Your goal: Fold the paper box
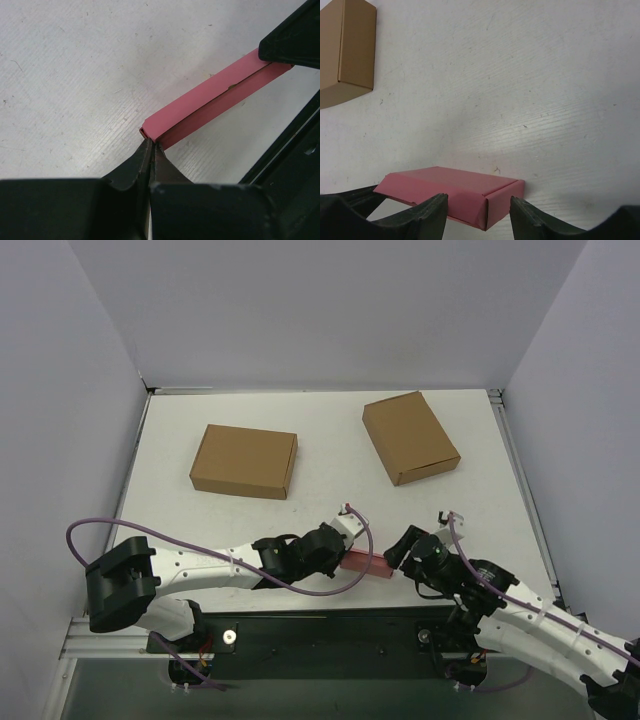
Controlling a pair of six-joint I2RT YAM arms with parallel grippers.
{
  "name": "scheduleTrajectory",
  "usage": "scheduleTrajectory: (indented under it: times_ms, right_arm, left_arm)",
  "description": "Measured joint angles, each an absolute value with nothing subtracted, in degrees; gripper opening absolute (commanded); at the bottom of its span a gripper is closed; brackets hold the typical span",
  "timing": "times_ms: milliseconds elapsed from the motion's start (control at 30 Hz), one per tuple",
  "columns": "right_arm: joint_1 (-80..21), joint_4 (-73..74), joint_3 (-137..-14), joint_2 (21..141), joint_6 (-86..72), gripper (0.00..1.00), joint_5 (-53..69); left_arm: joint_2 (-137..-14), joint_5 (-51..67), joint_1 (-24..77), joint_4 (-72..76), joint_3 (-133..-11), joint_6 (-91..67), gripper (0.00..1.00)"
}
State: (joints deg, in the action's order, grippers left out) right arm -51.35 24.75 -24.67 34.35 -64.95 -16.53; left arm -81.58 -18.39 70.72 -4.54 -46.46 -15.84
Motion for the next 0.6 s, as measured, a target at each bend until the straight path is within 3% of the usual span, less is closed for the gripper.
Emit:
scheduleTrajectory:
  times_ms: [400, 600]
  right_arm:
    - [-55.0, 23.9, -22.0, 32.6, -69.1, 0.47, -17.0]
    - [-56.1, 24.5, -22.0, 32.1, -70.1, 0.53, -17.6]
  left_arm:
    - [-82.0, -18.4, 70.7, -5.1, -47.0, -15.8, 0.00]
    - [-82.3, -18.4, 70.7, -5.4, -47.4, -15.8, 0.00]
